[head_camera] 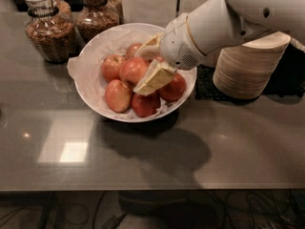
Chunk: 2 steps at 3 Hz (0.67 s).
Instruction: Pick apple from white bowl
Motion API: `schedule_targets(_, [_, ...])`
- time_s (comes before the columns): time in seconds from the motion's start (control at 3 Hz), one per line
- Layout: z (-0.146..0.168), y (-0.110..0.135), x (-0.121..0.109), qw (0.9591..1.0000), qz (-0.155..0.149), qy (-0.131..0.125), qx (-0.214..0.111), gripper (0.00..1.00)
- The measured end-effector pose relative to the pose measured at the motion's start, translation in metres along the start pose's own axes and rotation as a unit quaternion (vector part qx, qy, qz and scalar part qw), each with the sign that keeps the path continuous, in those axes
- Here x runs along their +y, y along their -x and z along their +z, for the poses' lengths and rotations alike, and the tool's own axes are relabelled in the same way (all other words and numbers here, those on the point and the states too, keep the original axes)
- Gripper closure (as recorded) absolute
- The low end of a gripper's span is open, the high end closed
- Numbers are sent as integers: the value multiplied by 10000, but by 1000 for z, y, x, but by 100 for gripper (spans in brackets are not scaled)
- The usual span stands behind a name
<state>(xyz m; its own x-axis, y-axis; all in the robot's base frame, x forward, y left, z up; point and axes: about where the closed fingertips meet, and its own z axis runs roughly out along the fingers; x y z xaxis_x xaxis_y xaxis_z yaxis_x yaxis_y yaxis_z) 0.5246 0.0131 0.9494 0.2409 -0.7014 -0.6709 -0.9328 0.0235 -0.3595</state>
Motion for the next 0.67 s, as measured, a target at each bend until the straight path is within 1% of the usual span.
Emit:
schedule_targets(0.33, [-48,42,-4,9974,-532,-295,-379,100])
schedule_targets(0.67, [-92,76,-10,9909,-977,-655,-663,100])
